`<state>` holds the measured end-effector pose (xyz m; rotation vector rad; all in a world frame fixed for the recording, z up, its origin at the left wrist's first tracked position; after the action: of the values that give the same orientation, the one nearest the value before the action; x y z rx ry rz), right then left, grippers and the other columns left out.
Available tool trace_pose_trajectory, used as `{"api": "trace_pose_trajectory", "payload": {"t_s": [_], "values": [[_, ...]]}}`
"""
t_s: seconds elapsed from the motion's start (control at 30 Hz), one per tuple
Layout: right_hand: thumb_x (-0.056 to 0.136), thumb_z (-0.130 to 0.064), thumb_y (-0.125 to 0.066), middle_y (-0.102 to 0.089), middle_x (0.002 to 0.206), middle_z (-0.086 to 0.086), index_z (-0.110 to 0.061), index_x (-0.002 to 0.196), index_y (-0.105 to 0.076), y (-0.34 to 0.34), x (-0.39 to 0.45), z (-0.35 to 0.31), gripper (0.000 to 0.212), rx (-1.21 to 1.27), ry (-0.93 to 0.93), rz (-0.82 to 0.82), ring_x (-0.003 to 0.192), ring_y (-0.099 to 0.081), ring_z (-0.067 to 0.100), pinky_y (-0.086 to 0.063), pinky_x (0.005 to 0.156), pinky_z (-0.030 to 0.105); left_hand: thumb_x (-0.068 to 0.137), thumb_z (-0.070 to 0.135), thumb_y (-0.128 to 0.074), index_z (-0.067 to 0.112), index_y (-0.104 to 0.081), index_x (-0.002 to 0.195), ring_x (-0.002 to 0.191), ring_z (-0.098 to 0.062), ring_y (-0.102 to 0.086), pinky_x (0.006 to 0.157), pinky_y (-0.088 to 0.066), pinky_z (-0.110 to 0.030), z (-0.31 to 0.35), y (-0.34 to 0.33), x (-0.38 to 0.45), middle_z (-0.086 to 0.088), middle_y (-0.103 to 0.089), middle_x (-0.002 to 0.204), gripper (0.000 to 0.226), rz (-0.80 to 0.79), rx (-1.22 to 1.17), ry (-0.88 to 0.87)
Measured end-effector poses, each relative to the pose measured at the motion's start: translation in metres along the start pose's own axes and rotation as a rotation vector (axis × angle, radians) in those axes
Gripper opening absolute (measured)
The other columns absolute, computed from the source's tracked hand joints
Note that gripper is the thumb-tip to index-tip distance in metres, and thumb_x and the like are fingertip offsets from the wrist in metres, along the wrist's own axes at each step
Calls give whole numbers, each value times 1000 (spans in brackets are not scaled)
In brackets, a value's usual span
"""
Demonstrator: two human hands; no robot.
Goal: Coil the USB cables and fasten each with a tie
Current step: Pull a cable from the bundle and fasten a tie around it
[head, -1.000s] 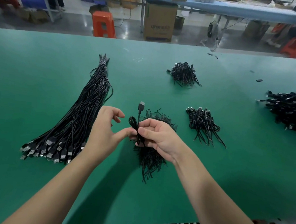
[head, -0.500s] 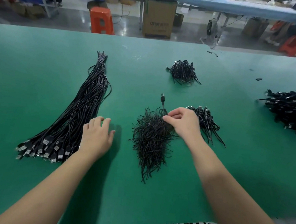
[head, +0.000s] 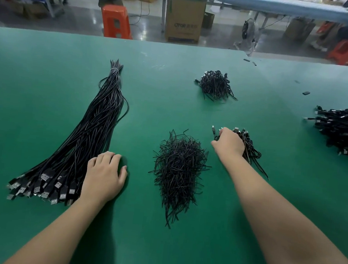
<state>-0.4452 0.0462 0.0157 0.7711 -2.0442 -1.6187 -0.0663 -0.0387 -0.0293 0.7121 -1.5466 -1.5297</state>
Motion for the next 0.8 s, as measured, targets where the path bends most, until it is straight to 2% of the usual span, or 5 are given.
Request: {"api": "trace_pose_trajectory", "payload": {"t_s": [0.3,0.4,0.47,0.57,0.8], "values": [[92,-7,-64,-68,93,8,-11,85,-52,-21,6,-9,15,-285,112,-50,74,-56,28,-42,61,32,87,41,-45,11,-66,117,119,-29,-57,97,-42,-46,-4,-2,0,-9,-66,119,47,25,-33,16],[92,-5,-64,-68,100,10,-7,95,-64,-20,7,-14,4,-351,159,-83,79,-61,31,-42,61,32,87,40,-47,11,-66,117,120,-29,-57,97,-43,-47,-5,-3,0,-9,-66,120,46,35,-36,20],[93,-4,-62,-62,120,17,-5,105,-65,-20,8,-12,13,-352,154,-103,85,-64,33,-42,63,33,87,40,-47,11,-67,117,119,-29,-57,96,-43,-46,-5,-4,0,-9,-67,119,46,43,-35,17],[93,-2,-63,-41,145,24,-1,109,-64,-21,4,-13,16,-336,142,-137,61,-52,25,-38,57,31,87,40,-47,11,-67,117,119,-28,-58,96,-43,-46,-5,-4,0,-9,-67,119,46,60,-36,12],[84,8,-62,-36,140,23,-2,107,-61,-16,-2,-20,24,-302,166,-88,50,-37,16,-38,55,32,87,40,-48,11,-67,116,120,-28,-57,97,-43,-45,-5,-2,0,-8,-67,118,45,79,-45,9]]}}
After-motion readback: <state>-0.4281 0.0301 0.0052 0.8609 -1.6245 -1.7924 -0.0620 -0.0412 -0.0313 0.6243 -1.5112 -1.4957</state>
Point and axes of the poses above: each hand's wrist, its own x-axis towards the middle knuckle, its own y-axis out of the back of the hand, z = x × y, the point moved 7 cm from there along x, towards the middle knuckle
